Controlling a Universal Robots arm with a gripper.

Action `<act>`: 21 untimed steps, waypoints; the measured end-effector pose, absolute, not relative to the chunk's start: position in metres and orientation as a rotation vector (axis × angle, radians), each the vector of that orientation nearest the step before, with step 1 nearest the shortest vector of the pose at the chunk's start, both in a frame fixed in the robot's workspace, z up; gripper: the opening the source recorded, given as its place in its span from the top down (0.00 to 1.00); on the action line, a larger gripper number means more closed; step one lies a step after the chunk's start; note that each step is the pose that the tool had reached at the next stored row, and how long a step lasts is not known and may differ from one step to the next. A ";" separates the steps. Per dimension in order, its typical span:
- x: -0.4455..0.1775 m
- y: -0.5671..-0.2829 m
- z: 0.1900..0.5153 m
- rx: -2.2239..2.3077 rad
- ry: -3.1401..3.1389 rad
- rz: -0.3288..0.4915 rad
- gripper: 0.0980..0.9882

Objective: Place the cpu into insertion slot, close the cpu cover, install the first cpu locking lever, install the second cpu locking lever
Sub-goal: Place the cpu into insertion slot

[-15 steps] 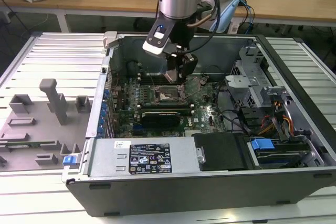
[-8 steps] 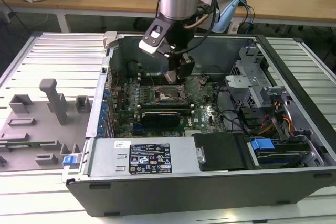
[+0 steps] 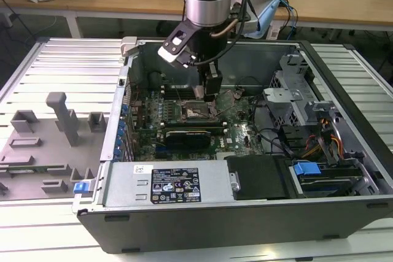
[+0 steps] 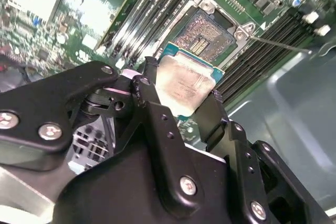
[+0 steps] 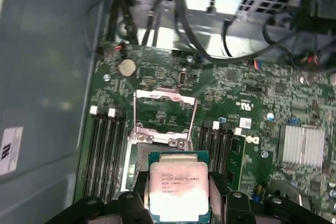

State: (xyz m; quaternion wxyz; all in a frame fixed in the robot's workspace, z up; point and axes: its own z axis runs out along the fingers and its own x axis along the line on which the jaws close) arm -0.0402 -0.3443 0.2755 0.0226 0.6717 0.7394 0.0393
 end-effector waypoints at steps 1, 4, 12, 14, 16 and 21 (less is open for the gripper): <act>-0.040 -0.344 0.274 2.099 2.272 0.121 0.50; -0.041 -0.344 0.266 2.124 2.247 0.120 0.50; -0.043 -0.339 0.249 2.156 2.216 0.119 0.50; -0.044 -0.337 0.246 2.158 2.214 0.119 0.50; -0.046 -0.336 0.244 2.158 2.214 0.119 0.50; -0.047 -0.335 0.237 2.158 2.214 0.119 0.50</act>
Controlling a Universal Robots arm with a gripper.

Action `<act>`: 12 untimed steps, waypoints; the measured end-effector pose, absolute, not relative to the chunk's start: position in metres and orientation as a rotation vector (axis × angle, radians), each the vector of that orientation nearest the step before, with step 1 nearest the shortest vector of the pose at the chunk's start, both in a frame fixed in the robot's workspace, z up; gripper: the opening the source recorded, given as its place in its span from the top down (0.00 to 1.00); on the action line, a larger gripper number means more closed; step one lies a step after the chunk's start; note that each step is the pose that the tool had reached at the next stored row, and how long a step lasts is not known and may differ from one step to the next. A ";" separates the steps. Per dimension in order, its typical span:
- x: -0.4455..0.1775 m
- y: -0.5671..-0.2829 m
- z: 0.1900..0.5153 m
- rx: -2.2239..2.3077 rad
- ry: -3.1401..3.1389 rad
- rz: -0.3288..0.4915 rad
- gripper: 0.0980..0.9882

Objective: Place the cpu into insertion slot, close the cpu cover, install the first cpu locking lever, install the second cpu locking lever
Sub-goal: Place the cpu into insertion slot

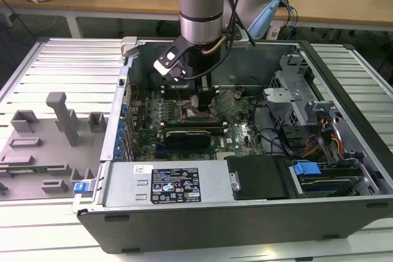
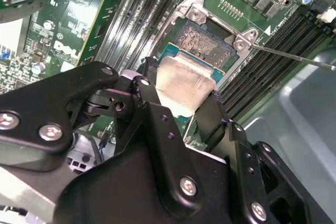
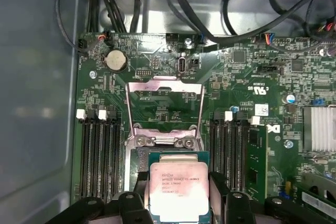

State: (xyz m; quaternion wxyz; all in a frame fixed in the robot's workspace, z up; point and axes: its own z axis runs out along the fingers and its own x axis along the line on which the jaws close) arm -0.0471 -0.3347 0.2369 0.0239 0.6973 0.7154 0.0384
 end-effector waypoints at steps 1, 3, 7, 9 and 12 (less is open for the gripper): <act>-0.048 -0.334 0.235 2.158 2.214 0.119 0.50; -0.048 -0.334 0.233 2.158 2.214 0.119 0.50; -0.050 -0.332 0.228 2.158 2.214 0.119 0.50; -0.051 -0.330 0.226 2.158 2.214 0.118 0.50; -0.052 -0.327 0.222 2.158 2.214 0.119 0.50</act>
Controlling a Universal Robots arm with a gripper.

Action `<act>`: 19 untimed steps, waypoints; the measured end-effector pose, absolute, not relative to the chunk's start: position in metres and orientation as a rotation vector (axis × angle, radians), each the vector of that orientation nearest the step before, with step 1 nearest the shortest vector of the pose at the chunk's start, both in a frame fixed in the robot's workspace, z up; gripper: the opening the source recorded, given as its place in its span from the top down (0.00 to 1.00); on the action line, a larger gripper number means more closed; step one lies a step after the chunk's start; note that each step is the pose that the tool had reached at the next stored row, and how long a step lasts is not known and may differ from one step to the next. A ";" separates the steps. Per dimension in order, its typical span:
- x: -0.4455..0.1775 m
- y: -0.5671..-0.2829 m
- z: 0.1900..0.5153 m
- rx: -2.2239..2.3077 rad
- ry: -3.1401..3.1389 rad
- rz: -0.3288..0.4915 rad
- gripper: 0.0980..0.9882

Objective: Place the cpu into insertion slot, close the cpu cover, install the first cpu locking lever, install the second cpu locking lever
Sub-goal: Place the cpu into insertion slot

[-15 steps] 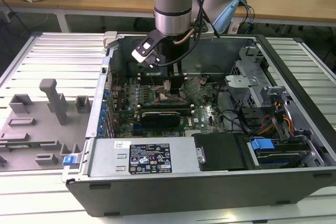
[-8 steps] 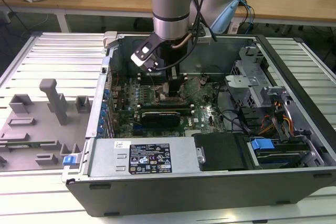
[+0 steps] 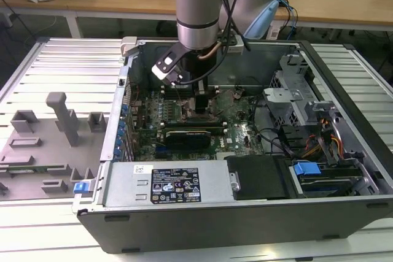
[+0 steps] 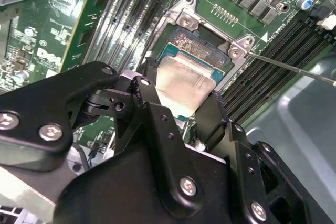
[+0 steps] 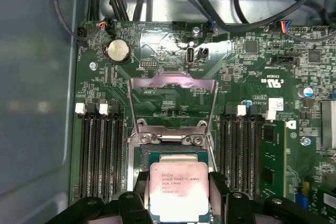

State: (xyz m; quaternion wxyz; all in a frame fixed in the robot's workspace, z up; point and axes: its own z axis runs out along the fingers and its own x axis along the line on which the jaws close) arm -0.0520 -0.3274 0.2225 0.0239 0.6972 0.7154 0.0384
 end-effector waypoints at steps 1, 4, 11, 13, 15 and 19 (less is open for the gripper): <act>-0.052 -0.327 0.221 2.158 2.214 0.119 0.50; -0.053 -0.325 0.218 2.158 2.214 0.118 0.50; -0.053 -0.323 0.209 2.162 2.212 0.116 0.50; -0.053 -0.322 0.207 2.164 2.210 0.116 0.50; -0.054 -0.322 0.206 2.168 2.207 0.115 0.50; -0.054 -0.321 0.202 2.178 2.197 0.114 0.50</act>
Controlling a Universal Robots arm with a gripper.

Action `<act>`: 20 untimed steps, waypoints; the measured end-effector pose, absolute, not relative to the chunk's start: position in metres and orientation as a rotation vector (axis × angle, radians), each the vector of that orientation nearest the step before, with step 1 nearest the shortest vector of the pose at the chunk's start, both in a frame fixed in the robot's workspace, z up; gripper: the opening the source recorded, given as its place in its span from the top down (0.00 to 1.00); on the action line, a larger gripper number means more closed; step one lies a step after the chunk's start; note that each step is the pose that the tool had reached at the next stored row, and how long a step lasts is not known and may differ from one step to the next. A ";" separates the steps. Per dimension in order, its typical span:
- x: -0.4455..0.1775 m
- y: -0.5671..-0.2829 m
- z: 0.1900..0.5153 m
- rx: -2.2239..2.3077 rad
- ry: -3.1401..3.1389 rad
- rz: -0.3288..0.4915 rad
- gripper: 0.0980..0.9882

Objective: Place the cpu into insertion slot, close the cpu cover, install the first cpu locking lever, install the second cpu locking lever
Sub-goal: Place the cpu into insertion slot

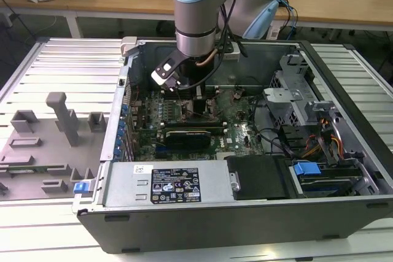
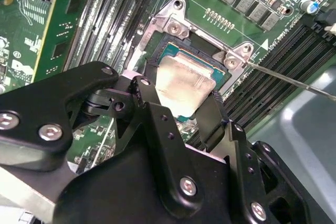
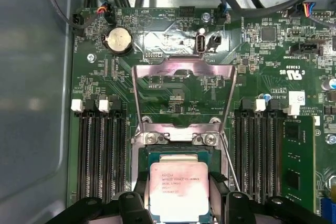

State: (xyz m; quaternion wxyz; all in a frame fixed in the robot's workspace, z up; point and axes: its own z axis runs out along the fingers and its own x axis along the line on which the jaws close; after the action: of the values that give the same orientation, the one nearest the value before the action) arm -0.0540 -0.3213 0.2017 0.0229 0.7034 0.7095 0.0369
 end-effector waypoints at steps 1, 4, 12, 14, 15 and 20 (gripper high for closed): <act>-0.054 -0.321 0.199 2.180 2.195 0.114 0.50; -0.054 -0.321 0.198 2.180 2.195 0.113 0.50; -0.054 -0.320 0.198 2.180 2.195 0.115 0.42; -0.054 -0.320 0.198 2.180 2.195 0.114 0.42; -0.054 -0.320 0.199 2.180 2.195 0.114 0.42; -0.054 -0.320 0.201 2.178 2.187 0.102 0.42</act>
State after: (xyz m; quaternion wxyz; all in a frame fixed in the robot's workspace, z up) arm -0.0540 -0.3204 0.2008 0.0267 0.7049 0.7080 0.0331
